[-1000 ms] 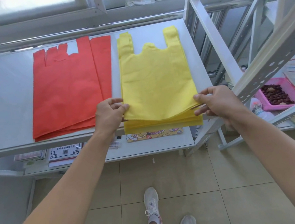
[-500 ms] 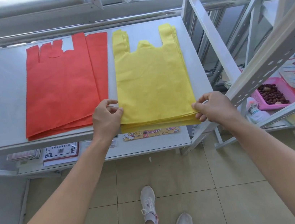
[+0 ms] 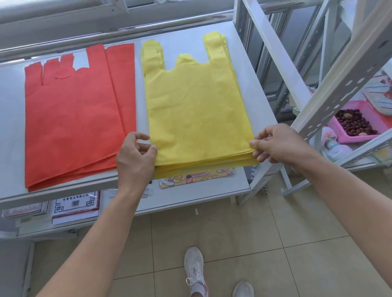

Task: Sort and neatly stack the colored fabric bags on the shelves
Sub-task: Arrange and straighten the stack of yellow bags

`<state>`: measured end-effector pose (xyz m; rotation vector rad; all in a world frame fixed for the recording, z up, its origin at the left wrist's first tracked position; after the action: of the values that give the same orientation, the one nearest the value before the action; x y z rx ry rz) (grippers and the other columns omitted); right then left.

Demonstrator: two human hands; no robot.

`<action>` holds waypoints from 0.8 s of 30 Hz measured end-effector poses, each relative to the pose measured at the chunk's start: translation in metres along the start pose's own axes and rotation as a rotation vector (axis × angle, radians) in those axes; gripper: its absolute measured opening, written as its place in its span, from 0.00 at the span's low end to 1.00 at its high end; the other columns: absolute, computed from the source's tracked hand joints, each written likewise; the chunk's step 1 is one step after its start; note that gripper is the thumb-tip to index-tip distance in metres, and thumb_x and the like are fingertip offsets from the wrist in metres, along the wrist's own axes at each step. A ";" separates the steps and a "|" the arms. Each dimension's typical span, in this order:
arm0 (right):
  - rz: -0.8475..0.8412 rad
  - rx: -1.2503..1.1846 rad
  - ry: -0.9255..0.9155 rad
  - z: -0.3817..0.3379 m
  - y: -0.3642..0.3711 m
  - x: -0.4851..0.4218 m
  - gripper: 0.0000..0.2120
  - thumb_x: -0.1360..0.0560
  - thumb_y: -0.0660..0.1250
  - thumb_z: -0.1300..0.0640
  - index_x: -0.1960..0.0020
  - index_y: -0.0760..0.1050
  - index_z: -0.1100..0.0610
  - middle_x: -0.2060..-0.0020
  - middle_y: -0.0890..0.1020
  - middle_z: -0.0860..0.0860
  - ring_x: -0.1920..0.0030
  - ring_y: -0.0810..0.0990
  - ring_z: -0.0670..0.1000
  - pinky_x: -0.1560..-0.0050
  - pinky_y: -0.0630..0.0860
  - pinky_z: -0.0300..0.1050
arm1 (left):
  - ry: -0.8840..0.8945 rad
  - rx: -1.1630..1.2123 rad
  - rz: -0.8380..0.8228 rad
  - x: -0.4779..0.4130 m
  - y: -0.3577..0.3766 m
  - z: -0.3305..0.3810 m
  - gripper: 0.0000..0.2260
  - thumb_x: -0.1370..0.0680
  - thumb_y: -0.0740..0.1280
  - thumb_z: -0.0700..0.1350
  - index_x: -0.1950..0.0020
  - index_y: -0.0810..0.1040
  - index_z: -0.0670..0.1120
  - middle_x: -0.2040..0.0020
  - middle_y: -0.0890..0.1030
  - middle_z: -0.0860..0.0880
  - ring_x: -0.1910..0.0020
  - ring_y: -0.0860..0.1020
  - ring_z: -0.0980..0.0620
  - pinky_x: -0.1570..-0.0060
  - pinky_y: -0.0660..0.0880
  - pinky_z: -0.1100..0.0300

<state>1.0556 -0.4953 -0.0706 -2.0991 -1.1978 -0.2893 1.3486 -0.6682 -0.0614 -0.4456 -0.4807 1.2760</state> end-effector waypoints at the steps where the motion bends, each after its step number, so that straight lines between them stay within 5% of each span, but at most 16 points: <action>1: -0.011 -0.023 0.006 0.001 0.000 0.000 0.07 0.20 0.72 0.57 0.47 0.78 0.60 0.63 0.88 0.54 0.67 0.85 0.48 0.64 0.75 0.44 | 0.000 -0.006 -0.001 0.000 0.000 0.000 0.08 0.21 0.71 0.43 0.42 0.77 0.49 0.54 0.84 0.49 0.58 0.80 0.56 0.65 0.71 0.69; 12: -0.037 -0.135 0.005 0.006 -0.002 -0.001 0.09 0.21 0.74 0.60 0.45 0.78 0.62 0.62 0.88 0.57 0.66 0.85 0.50 0.67 0.72 0.42 | 0.027 -0.037 -0.036 0.002 0.000 0.000 0.07 0.19 0.69 0.44 0.42 0.77 0.51 0.52 0.84 0.49 0.57 0.80 0.58 0.68 0.69 0.74; 16: 0.015 -0.044 -0.063 0.000 -0.002 0.005 0.06 0.21 0.73 0.59 0.46 0.78 0.59 0.64 0.88 0.53 0.65 0.87 0.49 0.61 0.76 0.45 | 0.094 -0.087 -0.003 0.010 0.001 0.005 0.07 0.19 0.70 0.42 0.43 0.78 0.49 0.50 0.82 0.50 0.54 0.81 0.56 0.59 0.77 0.65; 20: 0.124 0.219 -0.203 -0.009 -0.002 0.016 0.07 0.21 0.72 0.54 0.46 0.76 0.52 0.66 0.86 0.49 0.62 0.85 0.44 0.60 0.74 0.43 | 0.393 -0.405 0.034 0.015 0.012 0.010 0.12 0.23 0.71 0.36 0.42 0.81 0.47 0.43 0.74 0.47 0.42 0.76 0.46 0.41 0.75 0.52; 24: 0.213 0.432 -0.356 -0.010 0.003 0.021 0.12 0.21 0.71 0.53 0.41 0.72 0.51 0.64 0.81 0.51 0.58 0.81 0.52 0.57 0.79 0.51 | 0.695 -0.422 -0.267 0.028 0.050 0.037 0.09 0.21 0.71 0.40 0.41 0.82 0.46 0.39 0.80 0.49 0.38 0.76 0.46 0.35 0.72 0.49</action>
<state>1.0714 -0.4887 -0.0539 -1.9105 -1.0975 0.4231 1.2939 -0.6274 -0.0563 -1.0929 -0.1986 0.6892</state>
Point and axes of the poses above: each hand's wrist, its own x-axis away from the middle knuckle, its own y-axis out of the palm, z = x × y, the point moved 4 cm from there along -x, towards the middle knuckle
